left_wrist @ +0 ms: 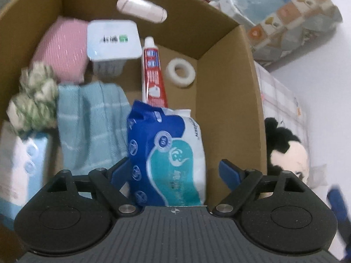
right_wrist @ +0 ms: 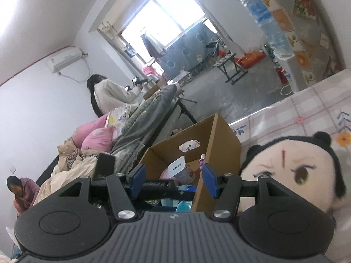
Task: Organize soft objects
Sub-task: 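Lower the wipes pack into the box and open the right gripper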
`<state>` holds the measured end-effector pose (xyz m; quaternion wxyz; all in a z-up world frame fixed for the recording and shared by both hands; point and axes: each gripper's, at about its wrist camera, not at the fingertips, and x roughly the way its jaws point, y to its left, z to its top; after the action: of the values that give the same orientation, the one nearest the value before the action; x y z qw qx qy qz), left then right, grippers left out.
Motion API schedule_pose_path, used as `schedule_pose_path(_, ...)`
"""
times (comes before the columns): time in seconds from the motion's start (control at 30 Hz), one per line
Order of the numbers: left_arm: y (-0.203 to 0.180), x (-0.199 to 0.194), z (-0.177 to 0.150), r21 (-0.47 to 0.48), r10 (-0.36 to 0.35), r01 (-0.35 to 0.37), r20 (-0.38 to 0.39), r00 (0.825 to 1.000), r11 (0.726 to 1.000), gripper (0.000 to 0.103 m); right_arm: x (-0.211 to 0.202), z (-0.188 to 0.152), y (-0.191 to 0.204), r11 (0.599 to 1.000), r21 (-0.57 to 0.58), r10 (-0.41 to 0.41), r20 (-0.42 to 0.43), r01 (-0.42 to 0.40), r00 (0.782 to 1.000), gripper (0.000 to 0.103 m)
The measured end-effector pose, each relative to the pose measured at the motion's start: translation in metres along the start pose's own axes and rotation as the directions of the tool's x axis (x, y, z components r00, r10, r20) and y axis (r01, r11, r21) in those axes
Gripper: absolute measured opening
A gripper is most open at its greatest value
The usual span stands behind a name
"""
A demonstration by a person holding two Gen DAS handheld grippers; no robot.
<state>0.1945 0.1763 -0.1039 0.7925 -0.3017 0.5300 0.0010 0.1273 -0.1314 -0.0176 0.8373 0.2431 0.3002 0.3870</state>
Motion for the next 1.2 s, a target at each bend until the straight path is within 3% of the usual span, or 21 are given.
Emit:
schedule_pose_path(0.17, -0.007, 0.002, 0.001, -0.015, -0.059, 0.059, 0.006, 0.998, 0.998, 0.090, -0.029, -0.011, -0.005, 0.999, 0.033, -0.018, 0.029, 0.017, 0.999, 0.038)
schedule_pose_path(0.33, -0.010, -0.004, -0.006, -0.015, -0.038, 0.038, 0.042, 0.998, 0.999, 0.092, -0.051, -0.022, -0.015, 0.995, 0.081, -0.052, 0.042, 0.049, 0.998, 0.040)
schedule_pose_path(0.47, -0.018, -0.031, -0.021, 0.022, -0.014, 0.012, 0.126, 0.992, 1.000, 0.096, -0.067, -0.030, -0.013, 0.995, 0.074, -0.078, 0.058, 0.073, 0.995, 0.050)
schedule_pose_path(0.6, -0.030, -0.074, -0.048, 0.081, -0.021, 0.001, 0.237, 0.971, 0.997, 0.100, -0.083, -0.039, 0.000, 0.994, 0.019, -0.113, 0.093, 0.112, 0.989, 0.064)
schedule_pose_path(0.67, -0.038, -0.096, -0.066, 0.138, -0.031, -0.010, 0.289, 0.957, 0.990, 0.102, -0.091, -0.044, 0.008, 0.990, -0.020, -0.138, 0.111, 0.141, 0.984, 0.064)
schedule_pose_path(0.8, -0.054, -0.143, -0.115, 0.275, -0.020, -0.100, 0.402, 0.915, 0.956, 0.103, -0.105, -0.054, 0.027, 0.970, -0.116, -0.195, 0.141, 0.212, 0.971, 0.064)
schedule_pose_path(0.93, -0.055, -0.170, -0.162, 0.312, 0.021, -0.193, 0.481, 0.876, 0.930, 0.103, -0.115, -0.069, 0.049, 0.923, -0.219, -0.285, 0.167, 0.317, 0.944, 0.064)
schedule_pose_path(1.1, -0.050, -0.173, -0.200, 0.314, 0.091, -0.266, 0.475, 0.875, 0.911, 0.103, -0.113, -0.093, 0.076, 0.823, -0.338, -0.413, 0.200, 0.458, 0.889, 0.064)
schedule_pose_path(1.13, -0.050, -0.172, -0.207, 0.314, 0.109, -0.286, 0.479, 0.871, 0.905, 0.103, -0.112, -0.098, 0.080, 0.806, -0.348, -0.434, 0.201, 0.479, 0.878, 0.064)
schedule_pose_path(1.2, -0.048, -0.172, -0.223, 0.304, 0.144, -0.336, 0.513, 0.846, 0.892, 0.103, -0.109, -0.108, 0.088, 0.775, -0.364, -0.475, 0.203, 0.517, 0.856, 0.064)
